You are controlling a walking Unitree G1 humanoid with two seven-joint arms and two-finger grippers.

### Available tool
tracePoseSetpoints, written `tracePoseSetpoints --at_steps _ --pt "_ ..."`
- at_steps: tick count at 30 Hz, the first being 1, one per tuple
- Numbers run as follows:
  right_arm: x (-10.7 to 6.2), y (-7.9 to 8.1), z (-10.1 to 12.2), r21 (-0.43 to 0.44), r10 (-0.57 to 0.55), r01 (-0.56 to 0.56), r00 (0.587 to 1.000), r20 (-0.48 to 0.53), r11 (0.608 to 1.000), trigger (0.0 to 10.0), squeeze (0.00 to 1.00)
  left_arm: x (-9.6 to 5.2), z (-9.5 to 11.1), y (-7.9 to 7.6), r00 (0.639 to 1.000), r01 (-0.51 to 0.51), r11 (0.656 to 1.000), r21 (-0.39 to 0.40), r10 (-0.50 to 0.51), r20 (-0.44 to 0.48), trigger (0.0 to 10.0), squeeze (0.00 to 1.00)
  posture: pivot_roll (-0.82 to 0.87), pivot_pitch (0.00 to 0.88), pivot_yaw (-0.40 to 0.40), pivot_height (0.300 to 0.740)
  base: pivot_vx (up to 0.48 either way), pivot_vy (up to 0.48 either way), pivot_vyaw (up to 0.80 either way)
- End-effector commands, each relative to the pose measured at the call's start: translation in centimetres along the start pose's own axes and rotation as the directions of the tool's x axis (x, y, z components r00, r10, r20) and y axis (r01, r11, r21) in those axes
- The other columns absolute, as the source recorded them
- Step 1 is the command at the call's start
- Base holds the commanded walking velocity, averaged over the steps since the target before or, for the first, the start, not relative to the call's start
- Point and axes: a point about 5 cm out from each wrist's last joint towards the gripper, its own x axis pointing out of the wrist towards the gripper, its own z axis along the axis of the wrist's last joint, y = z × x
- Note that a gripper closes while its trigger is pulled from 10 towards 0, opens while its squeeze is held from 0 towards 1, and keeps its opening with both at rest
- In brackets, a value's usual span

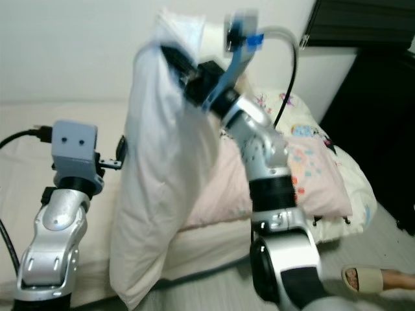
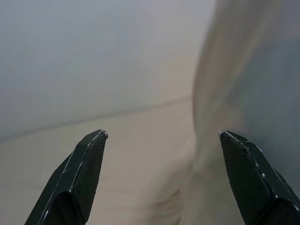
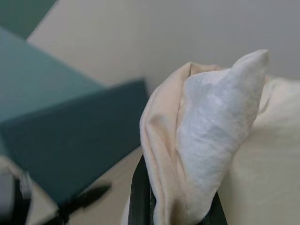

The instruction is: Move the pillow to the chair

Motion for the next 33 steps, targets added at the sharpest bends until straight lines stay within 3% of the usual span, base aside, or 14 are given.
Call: tracePoseSetpoints --at_steps 1,8,14,24,30,33 --pt "0.8 1.8 2.4 -0.062 0.084 -0.079 0.993 0.088 0.995 0.0 0.00 -0.1 -0.2 0.0 1.000 0.003 1.000 0.005 -0.003 0.000 10.0 0.00 0.10 0.000 -0.108 0.740 0.000 0.000 0.77" --pt "-0.5 3.4 0.3 -0.018 0.128 -0.128 0.991 0.025 0.992 0.0 0.00 -0.2 -0.8 0.3 1.000 -0.006 1.000 0.026 0.006 -0.015 10.0 0.00 0.09 0.000 -0.098 0.740 0.000 0.000 0.77" --pt "-1.3 4.9 0.2 0.026 0.191 -0.192 0.981 0.039 0.981 0.0 0.00 -0.6 -1.2 0.6 0.999 -0.027 0.999 0.035 0.028 -0.026 10.0 0.00 0.09 0.000 -0.093 0.740 0.000 0.000 0.77" --pt "-1.3 5.6 0.4 0.041 0.217 -0.220 0.975 0.055 0.975 0.0 0.00 -0.6 -1.2 0.7 0.999 -0.028 0.999 0.044 0.029 -0.023 10.0 0.00 0.10 0.000 -0.095 0.740 0.000 0.000 0.77" --pt "-2.0 5.4 -1.1 0.072 0.200 -0.200 0.980 0.004 0.977 0.0 0.00 -1.2 -1.5 -0.1 1.000 0.012 0.998 0.066 -0.011 -0.017 10.0 0.00 0.10 0.000 -0.095 0.740 0.000 0.000 0.77" --pt "-2.6 5.3 -1.9 0.081 0.183 -0.180 0.983 -0.032 0.980 0.0 0.00 -1.8 -1.6 -1.0 0.999 0.045 0.999 0.023 -0.045 -0.025 10.0 0.00 0.10 0.000 -0.092 0.740 0.000 0.000 0.77"
